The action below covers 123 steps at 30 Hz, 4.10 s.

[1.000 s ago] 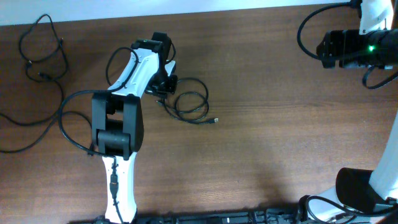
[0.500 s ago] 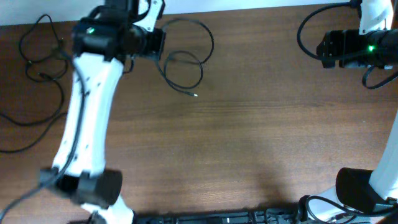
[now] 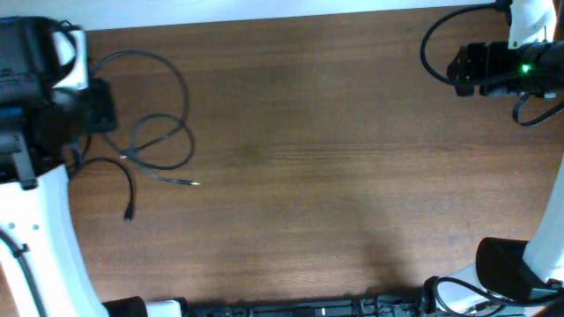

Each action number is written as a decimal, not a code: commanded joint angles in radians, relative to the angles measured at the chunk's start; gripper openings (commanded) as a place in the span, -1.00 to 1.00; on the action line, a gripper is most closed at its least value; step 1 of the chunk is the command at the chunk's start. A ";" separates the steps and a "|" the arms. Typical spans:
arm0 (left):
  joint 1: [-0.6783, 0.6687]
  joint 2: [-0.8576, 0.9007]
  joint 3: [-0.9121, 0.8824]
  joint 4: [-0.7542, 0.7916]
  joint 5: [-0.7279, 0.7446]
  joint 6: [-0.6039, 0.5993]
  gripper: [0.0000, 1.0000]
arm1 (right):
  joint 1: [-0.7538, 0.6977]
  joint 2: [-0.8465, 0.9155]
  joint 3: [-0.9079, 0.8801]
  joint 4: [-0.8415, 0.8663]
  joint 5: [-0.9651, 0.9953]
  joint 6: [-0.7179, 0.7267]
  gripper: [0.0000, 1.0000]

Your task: Untangle cables

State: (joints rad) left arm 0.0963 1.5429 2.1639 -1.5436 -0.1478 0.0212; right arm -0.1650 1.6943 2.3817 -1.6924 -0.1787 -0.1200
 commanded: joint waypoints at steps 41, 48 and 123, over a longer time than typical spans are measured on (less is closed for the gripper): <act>0.436 -0.006 -0.650 0.422 0.309 0.004 0.96 | -0.005 0.001 -0.003 -0.006 -0.013 -0.003 0.88; -0.038 -0.006 -0.650 0.440 0.196 0.062 0.98 | -0.005 0.001 -0.003 -0.006 -0.013 -0.003 0.88; -0.205 -1.538 -2.155 1.457 0.147 -0.024 0.98 | -0.006 0.001 -0.003 -0.006 -0.013 -0.003 0.89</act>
State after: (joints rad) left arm -0.1093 0.0147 0.0109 -0.0761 0.0097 -0.0193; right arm -0.1650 1.6951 2.3764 -1.6924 -0.1791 -0.1204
